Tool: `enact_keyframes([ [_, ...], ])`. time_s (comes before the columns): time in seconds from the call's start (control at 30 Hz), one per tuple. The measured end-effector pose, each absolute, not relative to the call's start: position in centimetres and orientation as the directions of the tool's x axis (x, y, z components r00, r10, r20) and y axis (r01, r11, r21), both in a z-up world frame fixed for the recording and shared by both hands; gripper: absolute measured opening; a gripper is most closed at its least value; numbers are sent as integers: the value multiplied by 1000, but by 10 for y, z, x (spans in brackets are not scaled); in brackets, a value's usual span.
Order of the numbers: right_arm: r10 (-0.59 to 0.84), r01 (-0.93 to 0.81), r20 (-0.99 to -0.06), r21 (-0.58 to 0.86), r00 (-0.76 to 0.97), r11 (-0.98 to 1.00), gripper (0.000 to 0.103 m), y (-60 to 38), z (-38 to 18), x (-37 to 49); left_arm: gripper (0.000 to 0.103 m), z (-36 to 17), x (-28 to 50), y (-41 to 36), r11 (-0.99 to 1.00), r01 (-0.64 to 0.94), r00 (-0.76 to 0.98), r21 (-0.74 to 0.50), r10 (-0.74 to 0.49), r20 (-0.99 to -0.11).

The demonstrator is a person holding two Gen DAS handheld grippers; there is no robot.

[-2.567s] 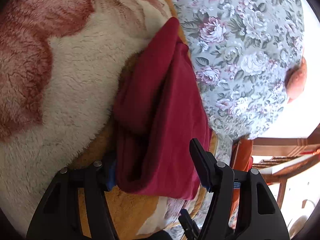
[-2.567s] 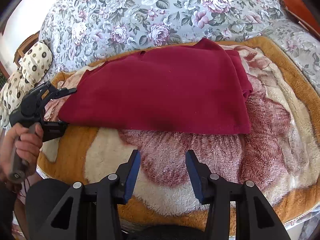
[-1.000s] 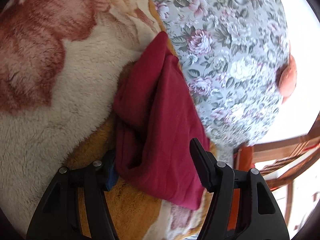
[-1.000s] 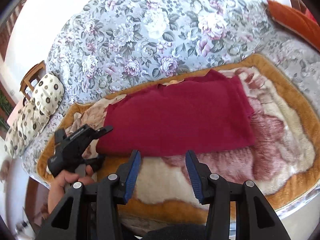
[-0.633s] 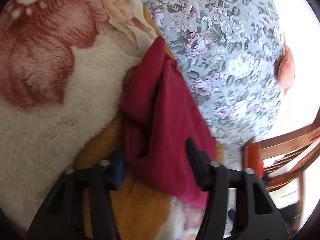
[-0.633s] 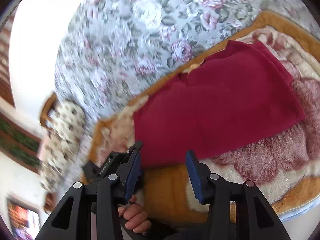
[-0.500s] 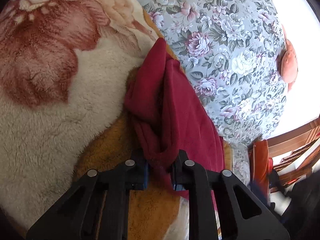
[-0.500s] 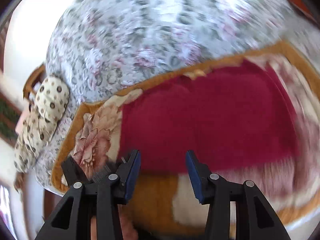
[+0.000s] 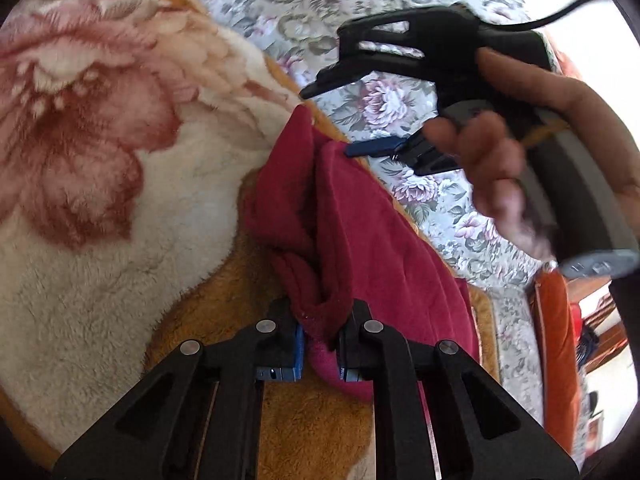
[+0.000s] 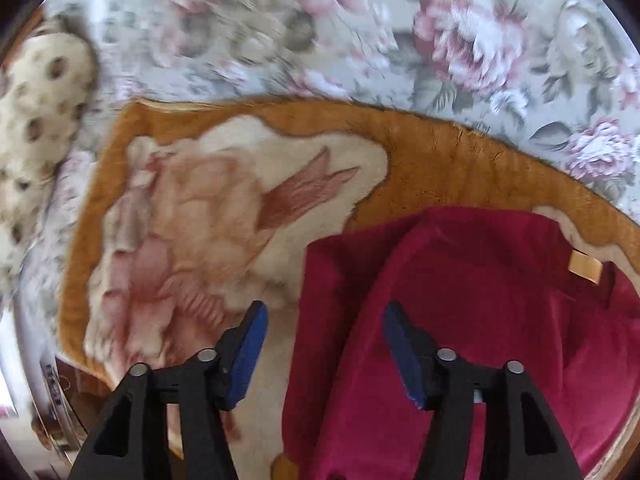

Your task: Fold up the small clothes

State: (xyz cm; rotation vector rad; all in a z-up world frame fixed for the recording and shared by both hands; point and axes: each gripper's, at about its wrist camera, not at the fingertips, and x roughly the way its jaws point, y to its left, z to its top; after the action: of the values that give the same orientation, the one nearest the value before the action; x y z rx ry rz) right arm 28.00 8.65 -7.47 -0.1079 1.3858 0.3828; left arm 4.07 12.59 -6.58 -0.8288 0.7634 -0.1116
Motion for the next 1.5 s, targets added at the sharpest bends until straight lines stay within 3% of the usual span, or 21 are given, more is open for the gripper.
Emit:
enact_keyframes([
  [0.23, 20, -420, -997, -11, 70, 908, 64, 117, -104, 289, 10, -66, 44, 121, 674, -175, 732, -718, -398, -552],
  [0.27, 6, -438, -997, -26, 72, 898, 59, 119, -105, 288, 10, -65, 44, 121, 670, -169, 734, -723, -403, -546],
  [0.3, -16, -435, -995, -58, 100, 899, 39, 116, -105, 288, 9, -64, 44, 122, 665, -164, 738, -729, -408, -538],
  [0.33, -4, -428, -995, -47, 102, 903, 35, 113, -104, 288, 9, -63, 43, 123, 659, -159, 741, -735, -412, -531],
  [0.4, 37, -427, -992, -17, 118, 904, 13, 103, -95, 285, 8, -62, 42, 124, 651, -145, 749, -745, -420, -512],
  [0.67, 256, -340, -922, 151, 290, 928, 11, 16, -6, 246, 7, -21, 26, 105, 723, 78, 793, -686, -462, -397],
  [0.9, 251, -270, -885, 150, 393, 951, 11, -93, 56, 215, 7, 21, 11, 40, 756, 301, 748, -582, -566, -348],
  [1.33, 200, -206, -911, 131, 361, 970, 11, -267, -1, 229, 8, -4, 19, -121, 759, 434, 530, -486, -651, -543],
  [1.5, 261, -178, -904, 211, 339, 961, 16, -294, -49, 243, 17, -16, 22, -126, 742, 430, 426, -514, -669, -609],
])
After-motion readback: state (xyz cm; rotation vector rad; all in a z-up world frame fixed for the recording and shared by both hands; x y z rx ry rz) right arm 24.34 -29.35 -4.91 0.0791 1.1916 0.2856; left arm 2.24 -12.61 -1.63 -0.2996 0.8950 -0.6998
